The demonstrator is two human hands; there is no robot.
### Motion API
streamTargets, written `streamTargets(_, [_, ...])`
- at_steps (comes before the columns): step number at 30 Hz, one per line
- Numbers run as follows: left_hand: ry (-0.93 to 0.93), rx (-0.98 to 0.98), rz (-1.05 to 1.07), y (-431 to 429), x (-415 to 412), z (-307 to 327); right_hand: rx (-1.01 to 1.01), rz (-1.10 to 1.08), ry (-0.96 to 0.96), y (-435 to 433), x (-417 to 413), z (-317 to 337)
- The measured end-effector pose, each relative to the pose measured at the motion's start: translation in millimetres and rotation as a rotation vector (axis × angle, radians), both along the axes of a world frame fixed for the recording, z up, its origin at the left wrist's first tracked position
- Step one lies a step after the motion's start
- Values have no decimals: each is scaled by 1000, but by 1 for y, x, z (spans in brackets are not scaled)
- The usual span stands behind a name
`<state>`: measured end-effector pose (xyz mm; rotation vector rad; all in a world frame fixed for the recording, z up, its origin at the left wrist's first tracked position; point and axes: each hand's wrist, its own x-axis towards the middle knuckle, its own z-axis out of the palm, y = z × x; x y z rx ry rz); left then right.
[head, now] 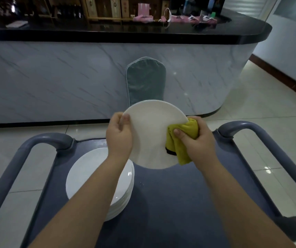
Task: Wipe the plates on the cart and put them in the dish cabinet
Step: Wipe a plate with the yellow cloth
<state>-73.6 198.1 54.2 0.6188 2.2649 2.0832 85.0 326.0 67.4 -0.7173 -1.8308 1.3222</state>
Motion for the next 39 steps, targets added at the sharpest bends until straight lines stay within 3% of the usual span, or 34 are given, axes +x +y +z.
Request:
streamTargets(4, [791,-391,-146,6,7,-6,227,101,-165,14,7,-4])
streamTargets(5, [943,-436,-174,13,13,-2,307,163,-215,17,6,-2])
streamTargets(7, [1072,-446,-202,26,28,9,434,246,-270,18,3,3])
streamTargets(12, [946,-250,-124,35,31,27,424,260,-249,30,12,26])
streamTargets(13, [821,-208,-73,33,32,31,361,246,-221,34,17,27])
streamTargets(16, [179,66,37,31,41,27,76,155,-103,40,30,14])
streamTargets(18, [24,115,16,28,46,9,-9,79,-85,41,38,-2])
streamTargets(20, [209,-55,-62,25,47,-14,29,76,-134,43,42,-11])
streamTargets(23, [752,-400,-193,30,51,-25,261,169,-285,45,42,-11])
streamTargets(27, [1026,-439,-187,49,65,11,533,281,-278,41,34,10])
streamTargets(30, [962,-312,-85,45,58,34,461,295,-224,47,36,33])
streamTargets(35, [106,31,51,34,55,27,150,183,-138,57,47,16])
streamTargets(37, [106,-43,-20,28,59,4,145,166,-145,55,51,-1])
streamTargets(39, [391,-231,-118,24,62,-14,216,186,-208,53,53,-7])
